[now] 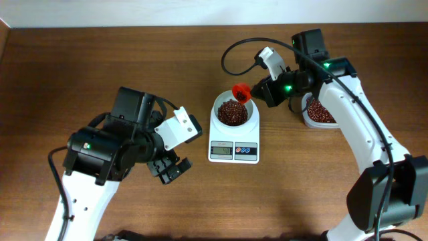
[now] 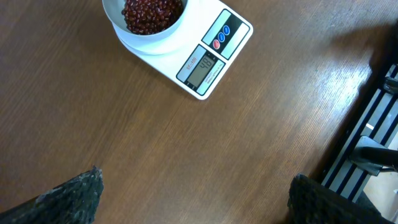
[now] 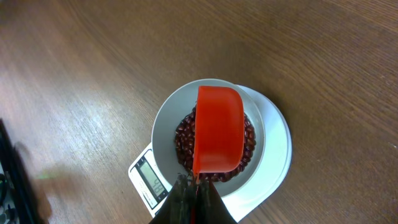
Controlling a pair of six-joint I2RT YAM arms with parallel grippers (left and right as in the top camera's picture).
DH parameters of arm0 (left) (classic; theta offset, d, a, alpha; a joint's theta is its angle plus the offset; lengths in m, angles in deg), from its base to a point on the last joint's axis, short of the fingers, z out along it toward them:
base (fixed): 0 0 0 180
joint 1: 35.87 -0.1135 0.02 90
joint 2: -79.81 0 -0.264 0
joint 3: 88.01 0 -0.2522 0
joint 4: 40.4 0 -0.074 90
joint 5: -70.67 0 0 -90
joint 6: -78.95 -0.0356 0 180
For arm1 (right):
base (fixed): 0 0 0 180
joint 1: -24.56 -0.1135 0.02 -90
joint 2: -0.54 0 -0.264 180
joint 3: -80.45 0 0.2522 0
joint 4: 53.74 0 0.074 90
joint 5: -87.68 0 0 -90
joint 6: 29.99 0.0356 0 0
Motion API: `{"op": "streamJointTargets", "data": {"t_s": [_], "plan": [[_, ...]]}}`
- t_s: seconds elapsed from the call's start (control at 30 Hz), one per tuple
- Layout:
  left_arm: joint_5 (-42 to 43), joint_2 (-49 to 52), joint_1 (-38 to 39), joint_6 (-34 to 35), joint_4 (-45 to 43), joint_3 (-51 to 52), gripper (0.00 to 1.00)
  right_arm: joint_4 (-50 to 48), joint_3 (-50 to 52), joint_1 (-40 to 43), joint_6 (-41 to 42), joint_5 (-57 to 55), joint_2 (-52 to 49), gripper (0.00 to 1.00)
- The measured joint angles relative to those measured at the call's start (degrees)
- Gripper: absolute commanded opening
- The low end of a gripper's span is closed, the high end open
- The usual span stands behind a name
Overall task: Scoop and weigh 50g on scale
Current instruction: 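Tilt the scoop gradually with the right gripper, trickling beans into the bowl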
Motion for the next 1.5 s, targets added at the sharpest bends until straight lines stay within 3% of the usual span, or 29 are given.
{"op": "streamJointTargets", "data": {"t_s": [0.5, 0.63, 1.07, 1.5], "plan": [[0.00, 0.00, 0.00, 0.00, 0.00, 0.00, 0.99, 0.07, 0.00, -0.02, -0.59, 5.77, 0.00, 0.04], [0.00, 0.00, 0.00, 0.00, 0.00, 0.00, 0.99, 0.96, 0.00, -0.07, -1.84, 1.75, 0.00, 0.04], [0.00, 0.00, 0.00, 0.00, 0.00, 0.00, 0.99, 0.55, 0.00, -0.04, -2.64, 6.12, 0.00, 0.04], [0.00, 0.00, 0.00, 0.00, 0.00, 0.00, 0.99, 1.73, -0.11, -0.04, -3.43, 3.23, 0.00, 0.04]]}}
